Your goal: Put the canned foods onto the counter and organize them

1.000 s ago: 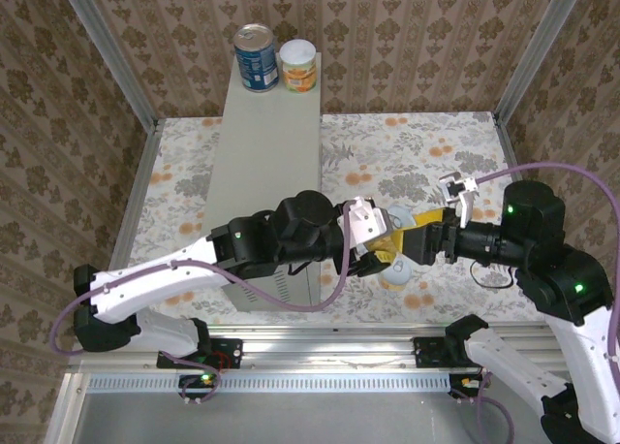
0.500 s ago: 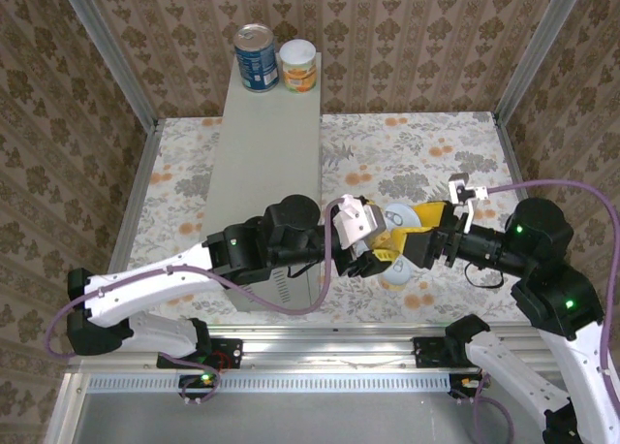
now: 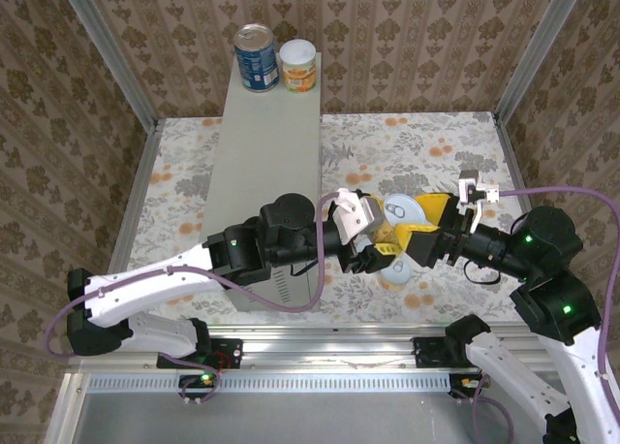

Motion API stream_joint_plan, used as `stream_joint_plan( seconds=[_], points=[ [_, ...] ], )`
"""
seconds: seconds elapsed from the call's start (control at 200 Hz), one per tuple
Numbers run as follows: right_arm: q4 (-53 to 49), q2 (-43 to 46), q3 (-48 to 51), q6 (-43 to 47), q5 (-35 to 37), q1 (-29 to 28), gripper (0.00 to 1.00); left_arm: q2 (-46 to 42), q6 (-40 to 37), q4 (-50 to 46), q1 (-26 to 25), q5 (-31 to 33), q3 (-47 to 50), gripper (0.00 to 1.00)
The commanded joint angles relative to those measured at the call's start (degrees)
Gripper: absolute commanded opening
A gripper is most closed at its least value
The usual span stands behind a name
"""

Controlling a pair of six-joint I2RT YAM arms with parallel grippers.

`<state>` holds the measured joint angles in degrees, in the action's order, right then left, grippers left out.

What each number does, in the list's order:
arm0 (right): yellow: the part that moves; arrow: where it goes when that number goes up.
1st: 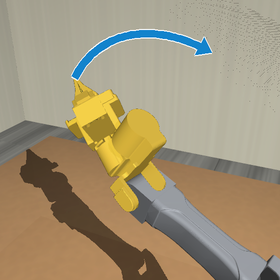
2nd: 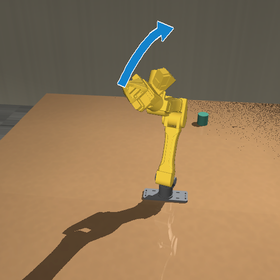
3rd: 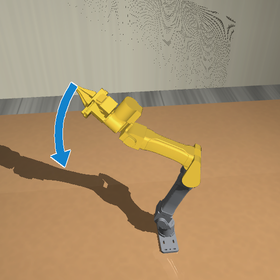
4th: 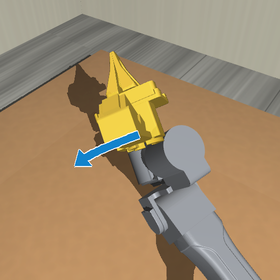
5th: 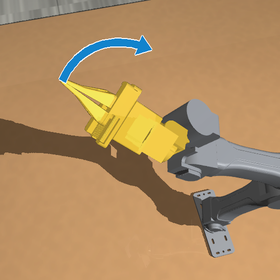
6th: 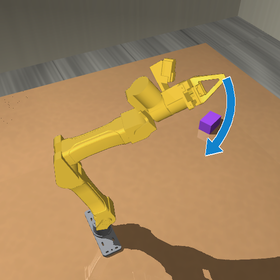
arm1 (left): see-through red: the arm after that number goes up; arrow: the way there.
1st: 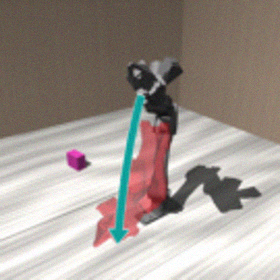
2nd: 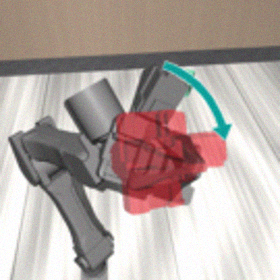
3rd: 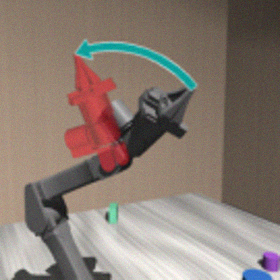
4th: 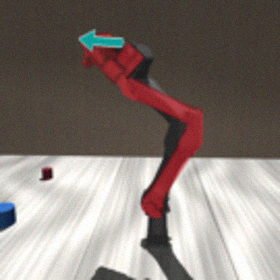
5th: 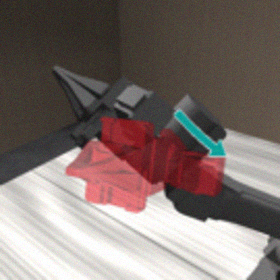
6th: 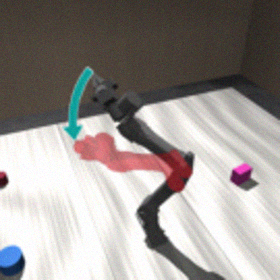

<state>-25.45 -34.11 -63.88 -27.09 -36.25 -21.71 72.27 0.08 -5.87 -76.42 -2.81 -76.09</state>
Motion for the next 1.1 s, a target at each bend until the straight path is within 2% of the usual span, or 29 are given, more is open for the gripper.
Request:
stream_joint_plan(
  seconds=[0.0,0.43,0.58,0.86,1.025,1.095],
  points=[
    [3.39,0.22,0.76,-0.84,0.41,-0.52,0.97,-0.69,1.55,7.18,0.31,-0.21,-1.05,0.62],
    [5.45,0.19,1.91,-0.03,0.71,-2.86,1.0,0.24,3.36,8.27,1.01,0.61,-1.44,0.63],
    [5.17,-0.47,2.42,1.1,2.53,-3.89,0.95,0.15,3.8,8.43,1.1,0.52,-1.51,0.63],
    [5.31,-1.91,1.77,2.73,8.06,-7.1,0.81,-0.2,3.79,7.09,1.17,0.65,-1.83,0.63],
    [7.46,-3.87,0.8,2.73,9.61,-8.48,0.75,-1.65,3.2,5.3,1.14,1.84,-1.35,0.71],
    [8.86,-5.39,-0.3,2.7,9.75,-9.11,0.75,-3.22,2.37,3.55,1.13,2.91,-1.08,0.83]
  ],
)
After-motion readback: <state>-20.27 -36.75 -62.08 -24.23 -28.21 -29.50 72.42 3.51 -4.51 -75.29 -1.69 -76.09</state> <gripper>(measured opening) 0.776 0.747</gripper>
